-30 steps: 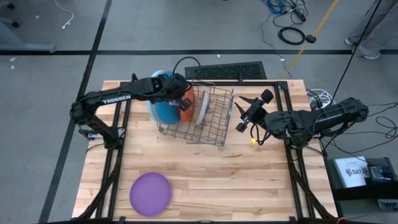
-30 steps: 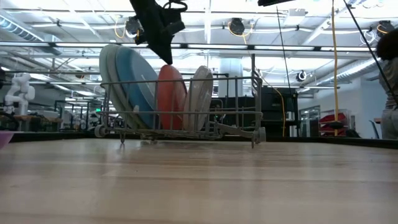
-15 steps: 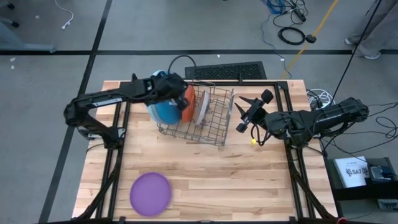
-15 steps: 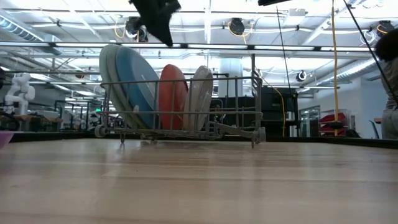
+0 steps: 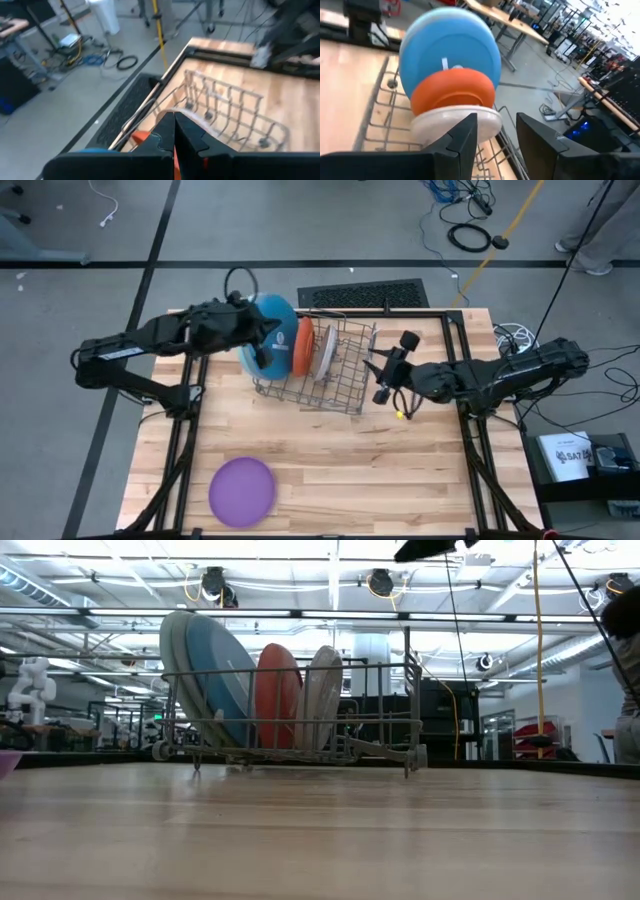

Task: Sort dishes
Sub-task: Move the violet plate to the middle table

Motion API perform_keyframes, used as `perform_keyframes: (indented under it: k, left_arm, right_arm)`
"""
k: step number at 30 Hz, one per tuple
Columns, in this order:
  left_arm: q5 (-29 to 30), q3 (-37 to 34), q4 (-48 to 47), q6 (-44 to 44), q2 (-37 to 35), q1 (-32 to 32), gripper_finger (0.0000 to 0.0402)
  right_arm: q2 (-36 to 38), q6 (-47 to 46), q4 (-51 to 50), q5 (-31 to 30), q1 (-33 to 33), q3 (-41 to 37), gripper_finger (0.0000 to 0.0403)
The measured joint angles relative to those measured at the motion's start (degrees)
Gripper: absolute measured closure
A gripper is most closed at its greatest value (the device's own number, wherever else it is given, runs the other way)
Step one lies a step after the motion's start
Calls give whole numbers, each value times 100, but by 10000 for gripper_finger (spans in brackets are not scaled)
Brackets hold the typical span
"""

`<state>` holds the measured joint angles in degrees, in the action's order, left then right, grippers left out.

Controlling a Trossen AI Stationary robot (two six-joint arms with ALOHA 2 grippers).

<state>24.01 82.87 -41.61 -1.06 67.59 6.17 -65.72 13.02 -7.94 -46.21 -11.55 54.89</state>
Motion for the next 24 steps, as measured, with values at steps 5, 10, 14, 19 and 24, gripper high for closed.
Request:
perform_keyframes:
  k: [5,10,14,19,24]
  left_arm:
    - [0,0,201,-5,-245,-336,398]
    - [12,0,-30,-132,-351,-621,398]
    - [282,0,-478,-431,-358,-862,398]
    - [825,-24,-724,-696,-361,-1198,398]
    - [835,-503,-852,-1139,-393,-1397,398]
  right_arm:
    - [-328,33,-327,219,387,388,290]
    - [-635,378,-749,314,514,1026,355]
    - [-833,465,-1245,395,564,1377,396]
    - [-1138,333,-1576,981,701,1504,401]
    - [-1364,329,-1559,1038,703,1504,402]
